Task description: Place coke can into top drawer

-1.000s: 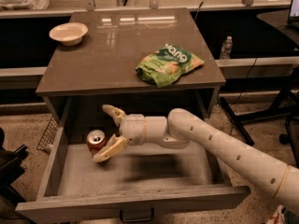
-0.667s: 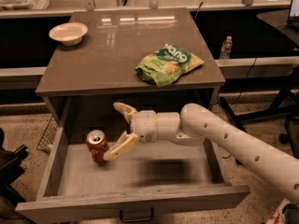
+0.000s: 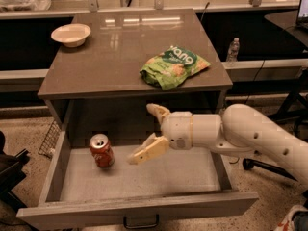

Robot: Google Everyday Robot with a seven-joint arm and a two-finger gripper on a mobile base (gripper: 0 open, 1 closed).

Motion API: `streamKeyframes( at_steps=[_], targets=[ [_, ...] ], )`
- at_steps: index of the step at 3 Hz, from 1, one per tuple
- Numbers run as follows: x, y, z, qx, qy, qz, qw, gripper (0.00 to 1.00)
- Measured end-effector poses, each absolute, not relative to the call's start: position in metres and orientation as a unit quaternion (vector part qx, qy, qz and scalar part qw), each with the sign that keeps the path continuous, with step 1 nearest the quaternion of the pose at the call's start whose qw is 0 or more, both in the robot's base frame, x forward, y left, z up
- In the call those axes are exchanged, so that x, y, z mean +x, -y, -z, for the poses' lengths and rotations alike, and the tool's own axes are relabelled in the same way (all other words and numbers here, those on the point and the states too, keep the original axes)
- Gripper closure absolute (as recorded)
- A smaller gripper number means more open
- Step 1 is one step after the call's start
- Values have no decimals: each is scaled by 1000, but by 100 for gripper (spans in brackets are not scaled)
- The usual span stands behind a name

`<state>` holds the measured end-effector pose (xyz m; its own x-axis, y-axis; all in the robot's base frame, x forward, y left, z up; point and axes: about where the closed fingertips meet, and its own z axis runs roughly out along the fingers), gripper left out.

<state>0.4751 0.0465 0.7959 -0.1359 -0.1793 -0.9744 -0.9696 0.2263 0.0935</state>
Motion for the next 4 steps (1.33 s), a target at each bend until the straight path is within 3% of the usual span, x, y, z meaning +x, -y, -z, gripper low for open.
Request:
streamKeyframes(
  at_steps=[4],
  targets=[
    [557,92,-909,-239,-757,-222,566,0]
  ],
)
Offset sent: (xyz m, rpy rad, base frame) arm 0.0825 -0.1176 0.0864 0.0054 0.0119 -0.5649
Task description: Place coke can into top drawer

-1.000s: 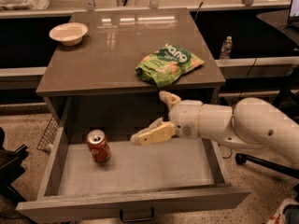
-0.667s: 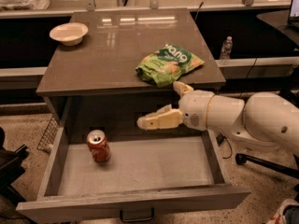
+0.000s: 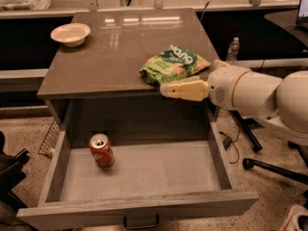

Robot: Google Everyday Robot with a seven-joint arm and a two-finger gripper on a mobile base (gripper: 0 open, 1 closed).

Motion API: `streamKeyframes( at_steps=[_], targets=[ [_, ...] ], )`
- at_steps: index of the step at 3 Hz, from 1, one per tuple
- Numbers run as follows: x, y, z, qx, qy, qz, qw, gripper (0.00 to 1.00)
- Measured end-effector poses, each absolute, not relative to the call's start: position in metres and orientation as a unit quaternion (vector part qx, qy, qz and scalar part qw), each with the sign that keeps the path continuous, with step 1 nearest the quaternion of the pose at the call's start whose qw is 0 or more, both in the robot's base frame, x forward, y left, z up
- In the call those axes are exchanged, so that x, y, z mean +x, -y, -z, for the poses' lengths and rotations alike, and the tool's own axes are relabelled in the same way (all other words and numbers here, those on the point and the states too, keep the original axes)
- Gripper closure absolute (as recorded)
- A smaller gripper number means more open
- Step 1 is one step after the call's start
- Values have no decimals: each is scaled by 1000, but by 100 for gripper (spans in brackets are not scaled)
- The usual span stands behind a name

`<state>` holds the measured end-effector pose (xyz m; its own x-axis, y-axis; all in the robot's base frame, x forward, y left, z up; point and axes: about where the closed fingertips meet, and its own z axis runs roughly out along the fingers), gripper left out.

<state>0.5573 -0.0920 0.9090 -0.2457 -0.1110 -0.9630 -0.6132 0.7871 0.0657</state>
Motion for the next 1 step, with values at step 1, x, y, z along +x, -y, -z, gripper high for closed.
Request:
streamKeyframes(
  at_steps=[1],
  targets=[
    [551,119,-930,-209,-769,-181,576,0]
  ],
)
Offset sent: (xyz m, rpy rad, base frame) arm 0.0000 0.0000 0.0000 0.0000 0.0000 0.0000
